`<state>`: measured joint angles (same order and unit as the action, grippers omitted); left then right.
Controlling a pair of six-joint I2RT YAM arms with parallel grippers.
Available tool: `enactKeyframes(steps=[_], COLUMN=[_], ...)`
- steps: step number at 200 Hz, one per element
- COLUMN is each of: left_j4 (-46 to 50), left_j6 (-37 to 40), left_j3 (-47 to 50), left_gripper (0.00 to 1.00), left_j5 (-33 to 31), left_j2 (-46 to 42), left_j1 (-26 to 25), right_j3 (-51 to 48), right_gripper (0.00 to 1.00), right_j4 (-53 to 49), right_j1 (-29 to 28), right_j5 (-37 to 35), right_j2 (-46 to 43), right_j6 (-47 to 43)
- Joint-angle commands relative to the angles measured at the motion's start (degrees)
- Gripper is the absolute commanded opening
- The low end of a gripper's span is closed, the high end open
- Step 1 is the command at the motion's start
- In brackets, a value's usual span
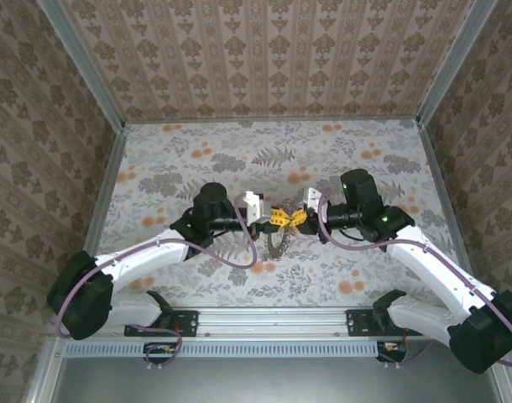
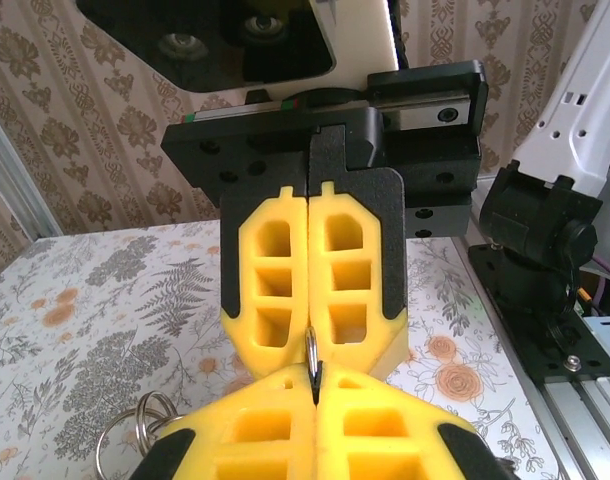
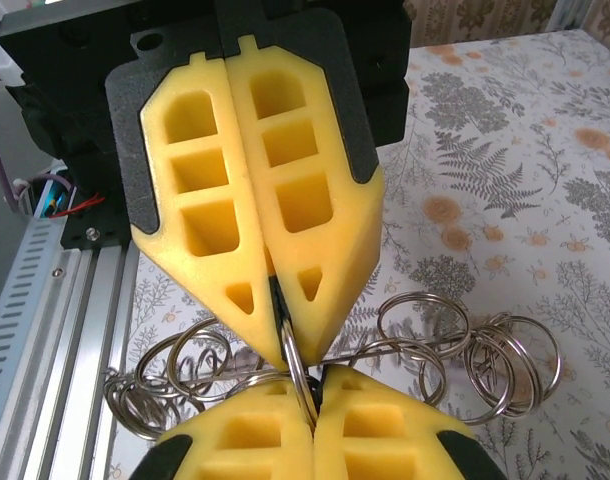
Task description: Put the keys on the keyring
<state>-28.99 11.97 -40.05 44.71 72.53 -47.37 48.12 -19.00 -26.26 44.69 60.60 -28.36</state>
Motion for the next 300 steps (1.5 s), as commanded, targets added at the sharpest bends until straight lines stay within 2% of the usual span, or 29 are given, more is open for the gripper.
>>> enactKeyframes(steps=[1, 5, 16, 27, 45, 66, 121, 209, 237, 270, 300], left_j4=[-0.1, 1.0, 4.1, 9.2, 16.9, 21.9, 21.8, 22.6, 23.3, 23.4, 23.4], left_j6=[-0.4, -0.1, 0.7, 2.4, 5.1, 6.6, 5.0, 4.7, 4.7, 5.1, 6.1], left_j3=[0.0, 0.1, 0.0, -1.0, -3.3, -5.6, -9.2, -9.6, -10.0, -11.0, -11.0], left_gripper=[0.0, 0.0, 0.09, 0.23, 0.3, 0.32, 0.33, 0.31, 0.25, 0.0, 0.0], left_j5=[-2.6, -3.0, -4.5, -5.7, -5.8, -5.1, -3.7, -2.7, -3.5, -2.8, -2.2], left_j2=[-1.3, -1.6, -2.7, -3.4, -3.7, -3.0, 0.1, 2.0, 2.6, 3.2, 2.7], left_j1=[-0.6, -0.3, 0.1, 0.3, 0.5, 0.5, -0.7, -1.8, -1.8, -1.8, -1.8], right_j3=[1.2, 1.5, 2.5, 3.6, 5.3, 6.4, 8.5, 8.3, 8.1, 7.9, 7.7], right_gripper=[0.0, 0.0, 0.0, 0.0, 0.0, 0.0, 0.0, 0.0, 0.0, 0.0, 0.0], right_j4=[-0.3, -1.2, -3.7, -6.7, -10.7, -13.3, -15.2, -13.5, -13.2, -12.6, -12.8], right_j1=[-0.4, -0.4, -0.4, -0.5, -0.6, -1.2, -4.0, -4.1, -4.2, -4.5, -4.9], right_j5=[0.7, 0.1, -1.6, -3.3, -5.6, -7.7, -12.6, -12.1, -10.7, -10.3, -10.6], right_j2=[-0.8, -0.9, -1.1, -0.9, -0.6, -0.3, 2.6, 2.5, 2.0, 2.0, 2.0], right_j6=[-2.0, -2.6, -4.3, -6.1, -8.3, -9.6, -11.2, -10.1, -10.5, -10.5, -10.7])
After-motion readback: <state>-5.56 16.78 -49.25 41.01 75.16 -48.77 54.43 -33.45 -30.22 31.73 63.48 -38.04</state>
